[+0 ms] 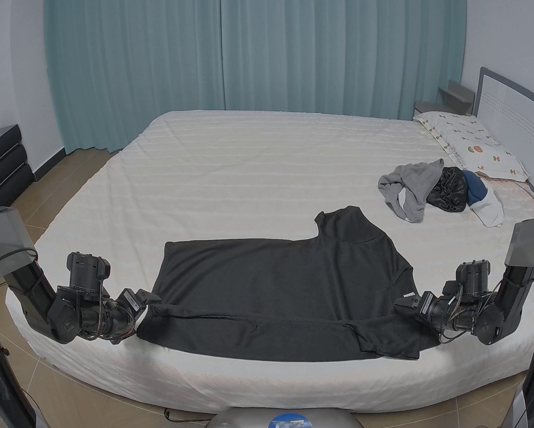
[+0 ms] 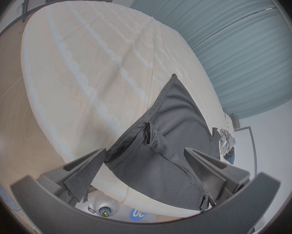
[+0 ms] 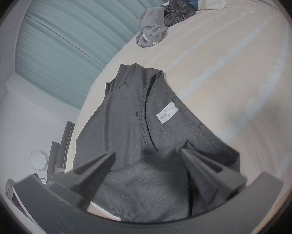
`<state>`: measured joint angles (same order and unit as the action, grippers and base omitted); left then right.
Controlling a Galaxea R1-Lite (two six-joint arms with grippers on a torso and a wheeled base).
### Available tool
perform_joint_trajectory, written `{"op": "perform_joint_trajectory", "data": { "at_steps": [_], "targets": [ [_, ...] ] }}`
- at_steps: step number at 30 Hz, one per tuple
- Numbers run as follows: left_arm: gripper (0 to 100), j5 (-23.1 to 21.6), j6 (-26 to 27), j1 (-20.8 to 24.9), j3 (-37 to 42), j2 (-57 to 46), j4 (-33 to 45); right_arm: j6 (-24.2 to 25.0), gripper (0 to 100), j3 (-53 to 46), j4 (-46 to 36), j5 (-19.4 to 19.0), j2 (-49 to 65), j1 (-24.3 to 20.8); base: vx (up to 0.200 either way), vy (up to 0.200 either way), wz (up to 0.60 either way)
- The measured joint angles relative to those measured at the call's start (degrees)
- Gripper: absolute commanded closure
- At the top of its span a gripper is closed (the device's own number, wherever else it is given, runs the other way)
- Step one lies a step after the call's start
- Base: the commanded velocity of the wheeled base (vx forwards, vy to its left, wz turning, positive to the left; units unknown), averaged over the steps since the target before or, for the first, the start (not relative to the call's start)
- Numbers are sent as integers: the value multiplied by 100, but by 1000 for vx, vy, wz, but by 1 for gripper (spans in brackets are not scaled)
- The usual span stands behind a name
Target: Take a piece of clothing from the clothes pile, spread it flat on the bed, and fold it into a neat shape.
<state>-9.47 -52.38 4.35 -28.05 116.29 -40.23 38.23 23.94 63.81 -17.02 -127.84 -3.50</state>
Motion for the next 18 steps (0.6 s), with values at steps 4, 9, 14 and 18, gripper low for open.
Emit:
{"op": "perform_joint_trajectory", "data": {
  "at_steps": [4, 9, 14, 18],
  "targets": [
    [0, 0, 0, 5, 0, 0, 0, -2, 100, 44, -1, 13, -7, 11, 0, 0, 0],
    [0, 4, 5, -2, -2, 0, 2, -5, 100, 107, -4, 30, 15, 55, 0, 0, 0],
    [0, 6, 2, -6, -6, 0, 2, -7, 100, 174, -1, 29, 59, 166, 0, 0, 0],
    [0, 6, 2, -28, -6, 0, 5, -7, 100, 210, 0, 16, 96, 256, 0, 0, 0]
  ]
}}
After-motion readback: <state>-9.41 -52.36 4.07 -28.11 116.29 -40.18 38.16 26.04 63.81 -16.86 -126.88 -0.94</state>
